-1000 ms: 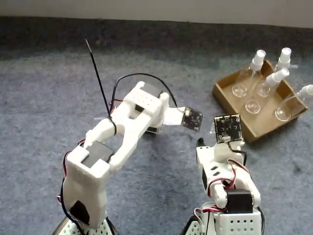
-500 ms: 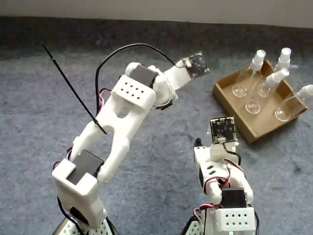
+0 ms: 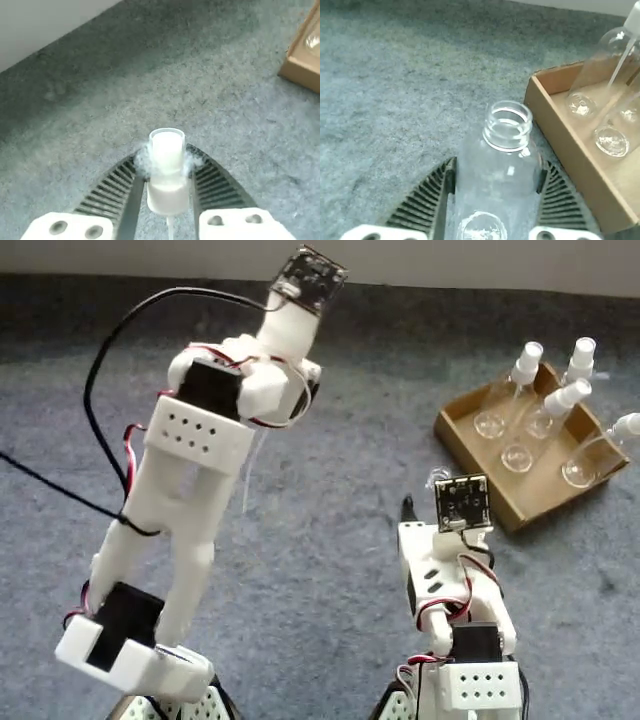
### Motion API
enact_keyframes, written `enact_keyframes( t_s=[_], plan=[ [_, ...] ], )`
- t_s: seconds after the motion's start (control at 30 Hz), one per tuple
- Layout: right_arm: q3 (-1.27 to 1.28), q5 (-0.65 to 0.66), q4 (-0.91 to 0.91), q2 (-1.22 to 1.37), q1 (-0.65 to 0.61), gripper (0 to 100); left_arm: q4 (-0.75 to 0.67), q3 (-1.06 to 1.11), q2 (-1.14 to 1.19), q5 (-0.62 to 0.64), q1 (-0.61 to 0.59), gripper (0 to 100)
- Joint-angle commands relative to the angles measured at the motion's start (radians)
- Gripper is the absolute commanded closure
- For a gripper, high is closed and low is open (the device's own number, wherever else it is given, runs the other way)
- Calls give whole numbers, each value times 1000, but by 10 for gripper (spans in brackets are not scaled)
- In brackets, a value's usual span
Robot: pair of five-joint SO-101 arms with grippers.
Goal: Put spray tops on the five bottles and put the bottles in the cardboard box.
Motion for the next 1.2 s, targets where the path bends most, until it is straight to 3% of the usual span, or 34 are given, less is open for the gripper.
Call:
enact_keyframes(
  t_s=[0.0,0.13,0.27,0.83,1.17],
  plan=[
    [-15,-11,-64,-10,-25,850,41,-56,-139,29,-1,976],
    [-35,-11,-67,-10,-133,850,58,-59,-242,40,5,976],
    [-91,-11,-67,-10,-240,850,61,-58,-338,133,5,976],
    [-183,-11,-70,-12,-435,850,-25,-51,-628,157,13,976],
    [8,-8,-323,-12,-452,850,-60,64,-776,158,31,976]
  ],
)
